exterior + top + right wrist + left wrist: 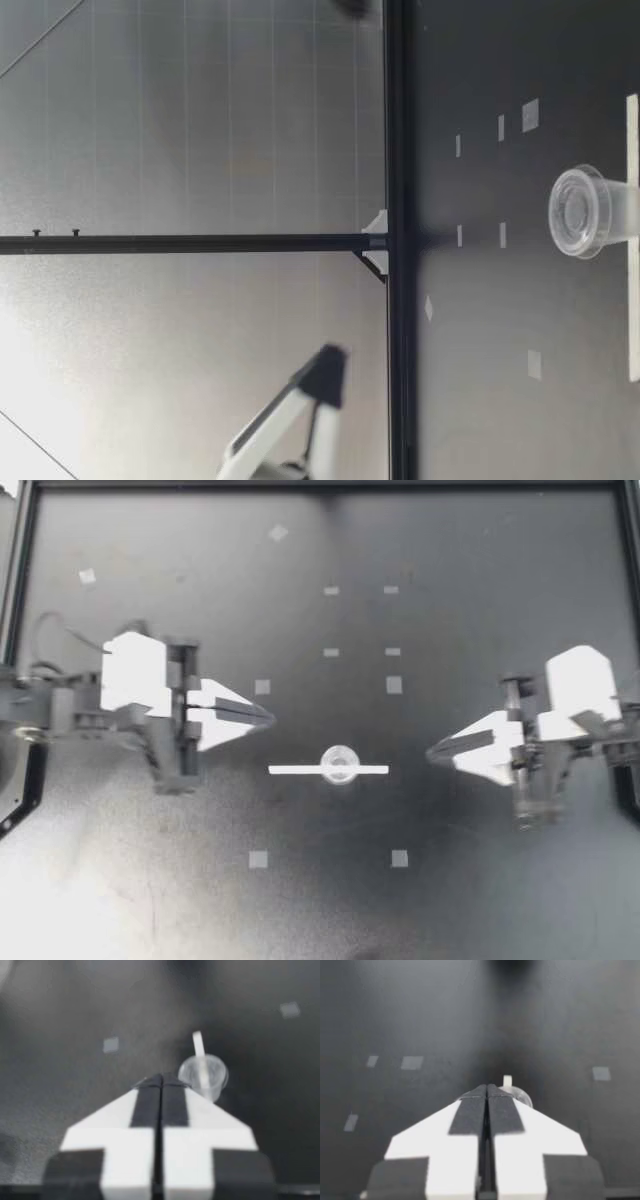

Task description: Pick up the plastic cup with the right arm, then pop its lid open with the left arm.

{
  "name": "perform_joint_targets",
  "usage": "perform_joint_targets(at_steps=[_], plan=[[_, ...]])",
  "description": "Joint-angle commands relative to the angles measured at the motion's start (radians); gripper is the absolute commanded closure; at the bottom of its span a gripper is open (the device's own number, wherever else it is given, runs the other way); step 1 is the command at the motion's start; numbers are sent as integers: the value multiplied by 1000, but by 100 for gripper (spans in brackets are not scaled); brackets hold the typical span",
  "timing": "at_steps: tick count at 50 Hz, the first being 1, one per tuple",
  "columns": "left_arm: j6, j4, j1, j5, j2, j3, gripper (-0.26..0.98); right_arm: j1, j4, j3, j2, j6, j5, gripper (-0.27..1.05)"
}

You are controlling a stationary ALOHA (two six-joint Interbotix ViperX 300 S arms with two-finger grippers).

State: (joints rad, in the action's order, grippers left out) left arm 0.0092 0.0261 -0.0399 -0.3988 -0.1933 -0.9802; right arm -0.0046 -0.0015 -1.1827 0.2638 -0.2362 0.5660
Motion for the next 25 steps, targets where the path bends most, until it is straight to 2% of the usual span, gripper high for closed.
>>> perform_joint_targets(at_steps=[1, 11, 19, 25], plan=[[0, -2, -3, -14, 32, 37, 77, 2, 0, 35, -52, -21, 26, 60], [0, -5, -2, -25, 144, 80, 77, 0, 0, 64, -198, -61, 120, 30], [0, -11, 9, -61, 212, 107, 77, 0, 8, 118, -295, -61, 124, 17], [-2, -12, 28, -86, 256, 126, 77, 0, 34, 147, -357, -61, 120, 13]])
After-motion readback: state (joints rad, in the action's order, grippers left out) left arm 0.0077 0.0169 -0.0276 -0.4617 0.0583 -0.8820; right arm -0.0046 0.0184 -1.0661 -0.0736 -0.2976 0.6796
